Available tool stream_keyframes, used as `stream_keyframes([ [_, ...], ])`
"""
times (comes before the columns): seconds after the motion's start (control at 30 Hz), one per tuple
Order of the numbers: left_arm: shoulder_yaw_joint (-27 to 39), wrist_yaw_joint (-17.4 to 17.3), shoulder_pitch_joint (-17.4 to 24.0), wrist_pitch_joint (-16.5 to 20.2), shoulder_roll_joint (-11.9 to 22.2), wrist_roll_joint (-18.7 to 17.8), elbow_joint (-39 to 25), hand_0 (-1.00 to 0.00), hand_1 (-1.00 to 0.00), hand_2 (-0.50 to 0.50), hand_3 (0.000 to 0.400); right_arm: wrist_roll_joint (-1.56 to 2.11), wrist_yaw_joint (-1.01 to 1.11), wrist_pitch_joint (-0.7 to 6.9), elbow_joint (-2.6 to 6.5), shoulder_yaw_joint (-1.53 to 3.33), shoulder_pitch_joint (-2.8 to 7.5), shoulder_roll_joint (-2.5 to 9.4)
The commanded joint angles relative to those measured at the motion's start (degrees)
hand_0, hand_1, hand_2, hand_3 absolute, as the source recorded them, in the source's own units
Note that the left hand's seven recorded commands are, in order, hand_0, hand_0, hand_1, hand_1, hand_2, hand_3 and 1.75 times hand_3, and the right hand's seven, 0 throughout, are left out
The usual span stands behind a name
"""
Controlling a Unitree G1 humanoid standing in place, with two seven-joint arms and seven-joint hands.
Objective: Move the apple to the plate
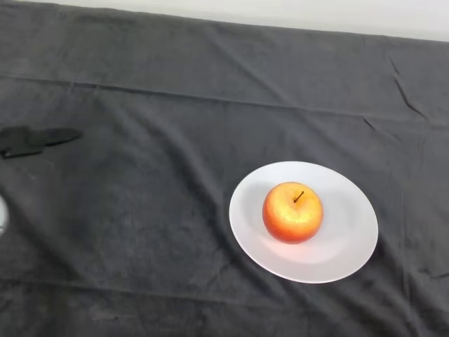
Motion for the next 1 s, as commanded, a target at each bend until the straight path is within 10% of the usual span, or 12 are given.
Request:
stream_keyframes([
  [0.03, 2.1, 0.6, 1.9, -1.6, 3.7, -0.6, -2.6, 0.0, 0.0, 0.0, 0.0, 0.16, 0.02, 1.35, 3.26, -0.35, 7.25, 7.45],
  [1.0, 13.6, 4.0, 6.2, 0.1, 1.6, 1.2, -5.9, 0.0, 0.0, 0.0, 0.0, 0.23, 0.04, 1.36, 3.24, -0.29, 7.25, 7.46],
])
